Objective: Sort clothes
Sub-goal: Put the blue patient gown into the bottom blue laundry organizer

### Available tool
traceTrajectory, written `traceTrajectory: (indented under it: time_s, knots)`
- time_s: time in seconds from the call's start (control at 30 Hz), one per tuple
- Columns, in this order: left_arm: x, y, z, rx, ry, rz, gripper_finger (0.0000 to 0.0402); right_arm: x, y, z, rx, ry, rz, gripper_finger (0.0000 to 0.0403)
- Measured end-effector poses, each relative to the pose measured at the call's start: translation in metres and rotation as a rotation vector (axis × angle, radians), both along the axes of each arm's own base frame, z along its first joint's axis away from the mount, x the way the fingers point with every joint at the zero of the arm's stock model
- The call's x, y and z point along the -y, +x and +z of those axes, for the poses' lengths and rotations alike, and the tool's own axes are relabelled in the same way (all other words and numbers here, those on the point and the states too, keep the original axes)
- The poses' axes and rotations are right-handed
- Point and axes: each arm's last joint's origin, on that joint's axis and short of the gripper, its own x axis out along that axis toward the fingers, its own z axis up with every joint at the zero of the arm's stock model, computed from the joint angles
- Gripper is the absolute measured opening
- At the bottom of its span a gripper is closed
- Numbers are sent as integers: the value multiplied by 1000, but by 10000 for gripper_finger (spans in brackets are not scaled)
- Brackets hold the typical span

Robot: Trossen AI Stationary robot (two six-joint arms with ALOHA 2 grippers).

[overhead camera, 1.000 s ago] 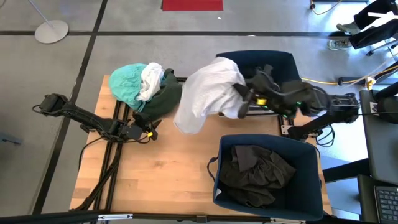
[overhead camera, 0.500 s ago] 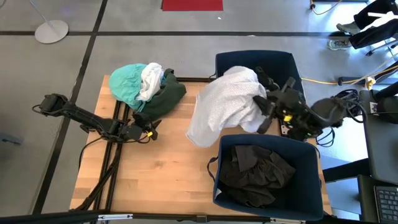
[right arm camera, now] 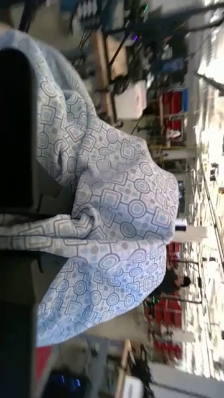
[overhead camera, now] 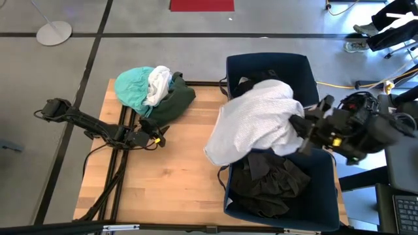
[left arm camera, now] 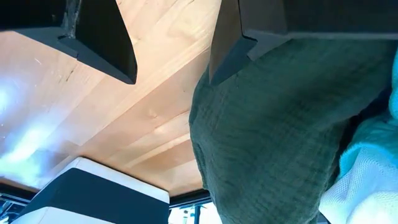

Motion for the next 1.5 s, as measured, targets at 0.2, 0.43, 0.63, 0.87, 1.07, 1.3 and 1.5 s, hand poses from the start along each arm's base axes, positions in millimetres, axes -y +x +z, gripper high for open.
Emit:
traceTrajectory:
  time_s: [0.2, 0.43, 0.63, 0.87, 1.07, 1.3, 1.5]
  knots:
    - [0, 0, 0, 4, -4, 2, 193, -10, -19, 10, 37, 65, 40, 21]
    - [0, 0, 0, 9, -6, 3, 193, -11, -33, 23, 80, 109, 86, 21]
    - [0, 0, 0, 15, -13, 6, 193, 0, -39, 37, 109, 116, 74, 21]
    - [0, 0, 0, 7, -6, 3, 193, 11, -46, 73, 123, 93, 69, 21]
    - [0, 0, 0, 3, -5, 3, 193, 0, -40, 89, 116, 104, 60, 21]
    - [0, 0, 0, 3, -5, 3, 193, -38, -17, 86, 93, 67, 62, 21]
    - [0, 0, 0, 7, -8, 4, 193, -62, -3, 84, 91, 91, 56, 21]
